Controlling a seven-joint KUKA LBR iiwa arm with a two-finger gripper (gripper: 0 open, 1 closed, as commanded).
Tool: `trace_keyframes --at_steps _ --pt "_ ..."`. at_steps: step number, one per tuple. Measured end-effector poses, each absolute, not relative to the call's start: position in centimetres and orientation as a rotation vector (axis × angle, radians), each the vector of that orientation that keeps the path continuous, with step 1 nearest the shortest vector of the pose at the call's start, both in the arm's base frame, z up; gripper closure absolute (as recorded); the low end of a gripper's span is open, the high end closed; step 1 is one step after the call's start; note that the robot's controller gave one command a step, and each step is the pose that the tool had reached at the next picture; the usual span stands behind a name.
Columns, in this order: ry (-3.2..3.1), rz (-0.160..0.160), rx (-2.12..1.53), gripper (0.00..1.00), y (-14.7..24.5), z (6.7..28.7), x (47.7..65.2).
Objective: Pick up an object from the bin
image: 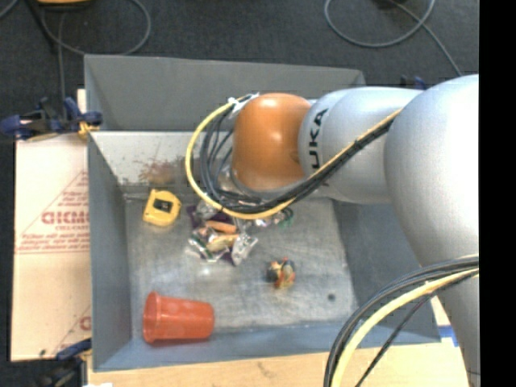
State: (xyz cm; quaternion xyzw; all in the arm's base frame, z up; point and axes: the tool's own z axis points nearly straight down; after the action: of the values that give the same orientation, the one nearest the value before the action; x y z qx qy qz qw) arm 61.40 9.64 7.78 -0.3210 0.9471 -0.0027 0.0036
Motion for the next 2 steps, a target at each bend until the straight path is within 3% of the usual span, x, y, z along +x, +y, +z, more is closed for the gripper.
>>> trace_keyframes --at_steps 1,2 --pt "2.968 -0.003 -1.003 1.0 9.34 8.33 61.59" --pt "2.968 -0.003 -1.003 1.0 9.34 8.33 61.59"
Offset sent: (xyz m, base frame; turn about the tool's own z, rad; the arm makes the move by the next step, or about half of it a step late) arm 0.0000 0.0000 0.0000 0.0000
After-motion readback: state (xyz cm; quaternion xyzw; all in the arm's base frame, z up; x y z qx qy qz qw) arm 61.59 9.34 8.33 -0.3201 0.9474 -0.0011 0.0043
